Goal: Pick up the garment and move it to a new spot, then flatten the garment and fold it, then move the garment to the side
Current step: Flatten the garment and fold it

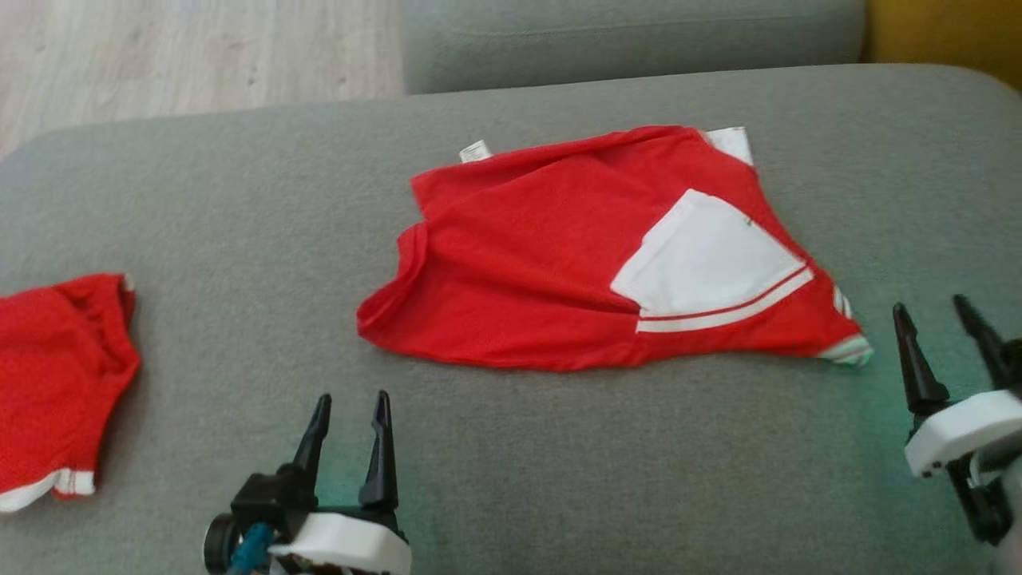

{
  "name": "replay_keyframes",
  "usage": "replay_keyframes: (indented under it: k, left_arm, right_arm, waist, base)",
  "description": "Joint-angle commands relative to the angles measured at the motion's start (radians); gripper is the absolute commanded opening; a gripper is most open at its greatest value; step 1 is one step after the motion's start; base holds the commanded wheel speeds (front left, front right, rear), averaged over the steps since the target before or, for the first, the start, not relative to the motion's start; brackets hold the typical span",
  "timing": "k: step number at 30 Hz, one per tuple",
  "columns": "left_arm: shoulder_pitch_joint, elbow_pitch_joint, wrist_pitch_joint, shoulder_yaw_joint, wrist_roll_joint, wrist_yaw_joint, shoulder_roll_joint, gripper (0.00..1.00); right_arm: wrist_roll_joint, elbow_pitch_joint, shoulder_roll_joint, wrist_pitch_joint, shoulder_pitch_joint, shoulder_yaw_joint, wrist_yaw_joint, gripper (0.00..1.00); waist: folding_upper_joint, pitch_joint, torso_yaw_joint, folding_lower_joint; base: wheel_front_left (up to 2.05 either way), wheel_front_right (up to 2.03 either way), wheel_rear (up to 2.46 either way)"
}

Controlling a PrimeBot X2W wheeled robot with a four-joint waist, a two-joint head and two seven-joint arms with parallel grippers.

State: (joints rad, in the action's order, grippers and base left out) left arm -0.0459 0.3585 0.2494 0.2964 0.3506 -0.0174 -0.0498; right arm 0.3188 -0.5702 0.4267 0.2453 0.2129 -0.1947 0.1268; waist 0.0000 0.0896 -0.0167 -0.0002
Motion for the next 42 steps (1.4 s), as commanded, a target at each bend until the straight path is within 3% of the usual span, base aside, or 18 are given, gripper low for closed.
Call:
replay_keyframes:
  k: [1, 7, 11, 18, 31, 42]
  left_arm:
    - [-0.006, -0.018, 0.012, -0.021, -0.008, 0.005, 0.0, 1.0]
    - [-0.009, -0.015, 0.012, -0.009, -0.013, 0.009, 0.0, 1.0]
    - [-0.014, -0.012, 0.012, 0.002, -0.01, 0.008, 0.0, 1.0]
    - [-0.025, -0.015, 0.012, 0.031, 0.006, -0.004, 0.0, 1.0]
    - [-0.036, -0.028, 0.012, 0.048, 0.026, -0.019, 0.0, 1.0]
    - [-0.042, -0.034, 0.012, 0.053, 0.028, -0.021, 0.0, 1.0]
  right_arm:
    - [-0.031, 0.021, -0.001, 0.008, 0.028, 0.026, 0.004, 1.0]
    - [-0.068, 0.069, -0.091, 0.014, 0.056, 0.044, 0.004, 1.0]
    - [-0.06, 0.096, -0.18, -0.018, 0.104, -0.063, 0.004, 1.0]
    - [-0.079, 0.014, -0.235, -0.119, 0.182, -0.175, 0.004, 1.0]
    - [-0.206, -0.148, -0.27, -0.109, 0.216, -0.081, 0.004, 1.0]
    - [-0.187, -0.187, -0.306, -0.048, 0.232, -0.009, 0.004, 1.0]
  waist:
    - [0.0, -0.007, -0.011, 0.0002]
    - [0.0, 0.007, 0.012, 0.0002]
    - [0.0, 0.024, 0.055, 0.0002]
    - [0.0, 0.062, 0.127, 0.0002]
    - [0.0, 0.1, 0.177, 0.0002]
    - [0.0, 0.109, 0.182, 0.0002]
  base:
    - [0.0, 0.0, 0.0]
    - [0.0, 0.0, 0.0]
    - [0.0, 0.0, 0.0]
    - [0.0, 0.0, 0.0]
    - [0.0, 0.0, 0.0]
    - [0.0, 0.0, 0.0]
